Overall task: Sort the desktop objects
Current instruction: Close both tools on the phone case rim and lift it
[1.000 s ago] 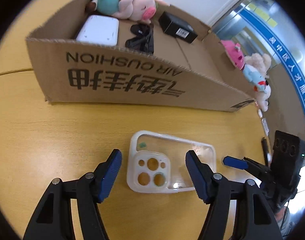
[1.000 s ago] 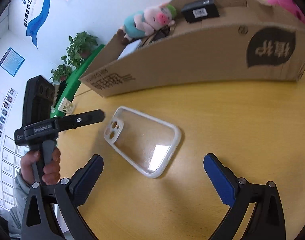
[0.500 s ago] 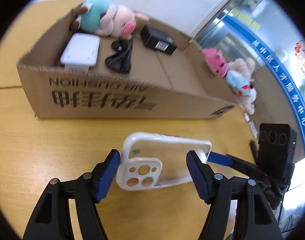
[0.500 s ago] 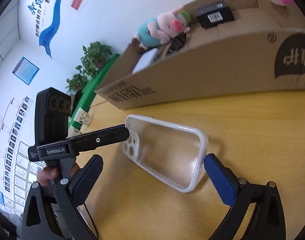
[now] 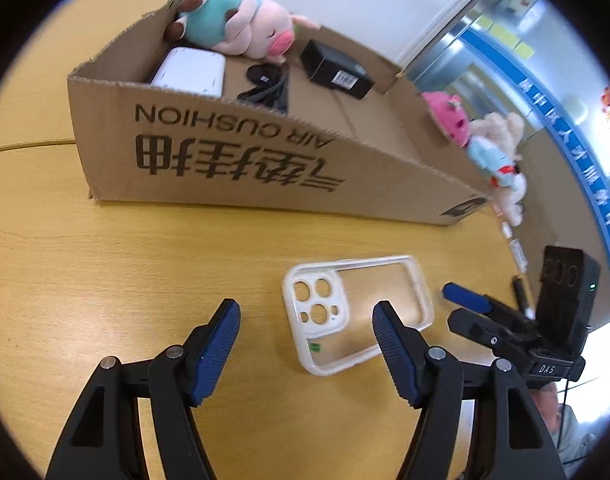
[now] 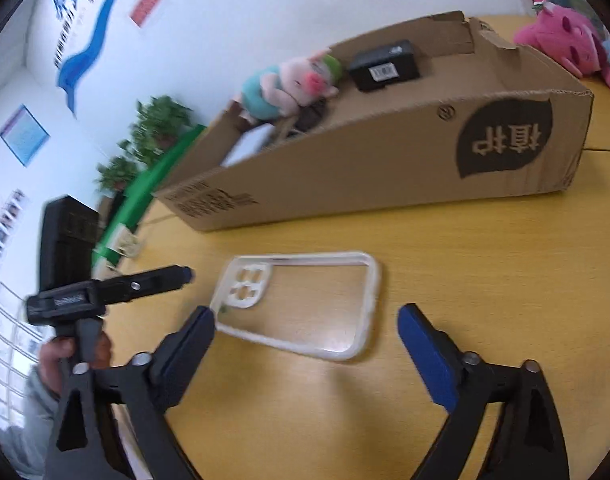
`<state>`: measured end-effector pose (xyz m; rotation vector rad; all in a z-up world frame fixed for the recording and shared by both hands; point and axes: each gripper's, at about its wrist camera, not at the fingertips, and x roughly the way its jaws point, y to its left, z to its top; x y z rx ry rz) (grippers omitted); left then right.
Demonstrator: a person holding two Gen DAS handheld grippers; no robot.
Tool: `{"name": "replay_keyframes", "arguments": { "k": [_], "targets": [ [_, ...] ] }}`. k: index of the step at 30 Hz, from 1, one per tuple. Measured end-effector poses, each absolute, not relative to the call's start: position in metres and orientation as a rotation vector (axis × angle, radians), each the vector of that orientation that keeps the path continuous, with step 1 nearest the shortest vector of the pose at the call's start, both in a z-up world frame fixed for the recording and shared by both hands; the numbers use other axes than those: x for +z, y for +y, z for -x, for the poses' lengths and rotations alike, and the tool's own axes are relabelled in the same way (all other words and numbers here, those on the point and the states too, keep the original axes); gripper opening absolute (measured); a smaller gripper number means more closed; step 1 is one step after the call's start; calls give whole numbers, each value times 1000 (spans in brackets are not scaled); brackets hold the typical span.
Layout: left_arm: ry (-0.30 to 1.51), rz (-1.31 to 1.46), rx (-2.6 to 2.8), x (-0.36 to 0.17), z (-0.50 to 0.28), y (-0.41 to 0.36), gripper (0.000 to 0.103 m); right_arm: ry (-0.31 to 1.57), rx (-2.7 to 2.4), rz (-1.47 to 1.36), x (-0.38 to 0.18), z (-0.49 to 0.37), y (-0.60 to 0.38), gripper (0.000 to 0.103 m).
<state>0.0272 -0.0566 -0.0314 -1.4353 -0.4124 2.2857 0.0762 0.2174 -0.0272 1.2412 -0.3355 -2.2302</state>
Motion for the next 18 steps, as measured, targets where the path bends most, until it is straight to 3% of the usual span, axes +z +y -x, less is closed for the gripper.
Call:
{"name": "replay_keyframes", "arguments": {
  "k": [2,5,7,8,9,11,18],
  "targets": [
    [-383,1482,2274,-39,-24,-53,65,-282,-2247,-1295,-35,-71,214,75],
    [-314,1506,2285,-43,-27,-46,49,-204,-2271,-1325,-42,-68,208,62],
    [-302,1518,2285,-46,-28,-44,32,-109,-2300,-1321,-43,-69,201,40],
    [-305,1520,2286,-47,-29,-44,18,-63,-2308,-1321,-43,-70,198,24],
    [-296,1523,2298,-48,-30,-43,12,-35,-2314,-1322,-45,-70,199,15],
    [-272,1520,2327,-47,-31,-42,9,-14,-2332,-1321,-44,-71,197,10],
    [-237,1424,2401,-16,-40,-38,9,-30,-2369,-1245,-33,-78,202,8]
  ]
}}
